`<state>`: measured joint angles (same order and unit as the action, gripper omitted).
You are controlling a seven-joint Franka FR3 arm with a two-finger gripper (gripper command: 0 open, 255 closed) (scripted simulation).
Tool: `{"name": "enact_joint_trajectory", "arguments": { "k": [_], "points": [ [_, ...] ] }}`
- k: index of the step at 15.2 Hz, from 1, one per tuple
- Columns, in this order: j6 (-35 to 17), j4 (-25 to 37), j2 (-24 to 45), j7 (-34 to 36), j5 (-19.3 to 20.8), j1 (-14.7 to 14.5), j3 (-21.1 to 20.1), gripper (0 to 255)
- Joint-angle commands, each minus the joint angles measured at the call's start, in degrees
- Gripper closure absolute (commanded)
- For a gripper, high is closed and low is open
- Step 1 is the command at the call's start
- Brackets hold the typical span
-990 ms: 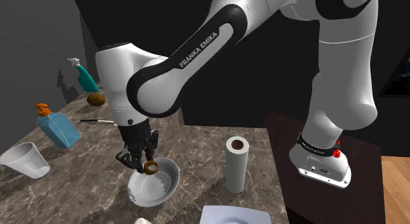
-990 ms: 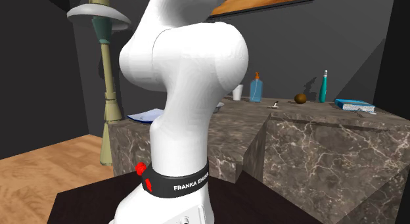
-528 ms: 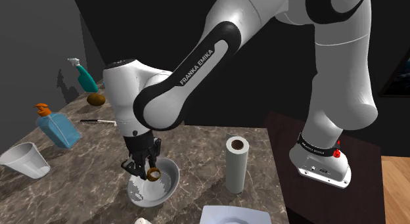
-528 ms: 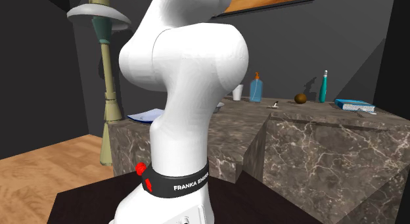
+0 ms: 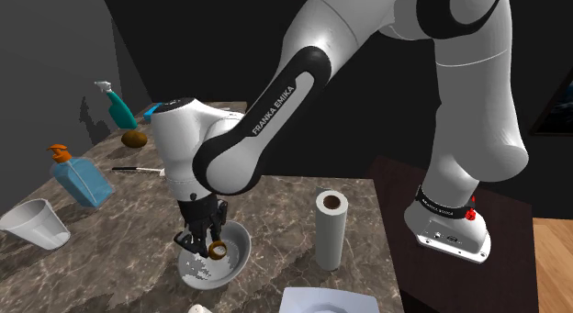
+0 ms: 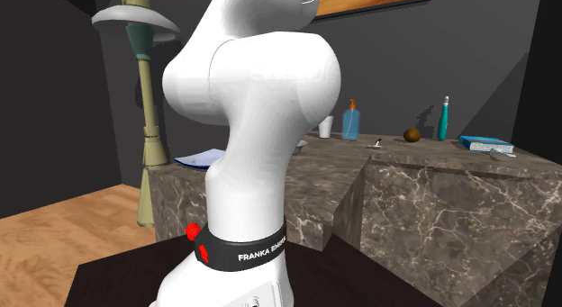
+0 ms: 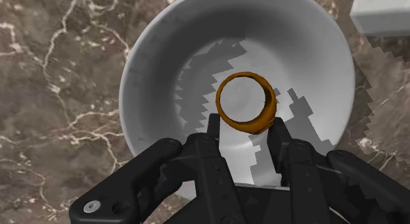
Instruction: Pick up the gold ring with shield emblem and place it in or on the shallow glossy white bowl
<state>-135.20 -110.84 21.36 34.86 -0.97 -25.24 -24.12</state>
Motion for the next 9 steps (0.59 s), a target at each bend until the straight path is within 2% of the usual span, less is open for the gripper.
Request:
{"name": "enact_joint_trajectory", "arguments": {
  "k": [1, 4, 5, 9],
  "points": [
    [0.0, 0.0, 0.0, 0.0, 0.0, 0.0, 0.0, 255],
    [0.0, 0.0, 0.0, 0.0, 0.0, 0.0, 0.0, 255],
    [0.0, 0.0, 0.0, 0.0, 0.0, 0.0, 0.0, 0],
    [0.0, 0.0, 0.0, 0.0, 0.0, 0.0, 0.0, 0]
  ]
}}
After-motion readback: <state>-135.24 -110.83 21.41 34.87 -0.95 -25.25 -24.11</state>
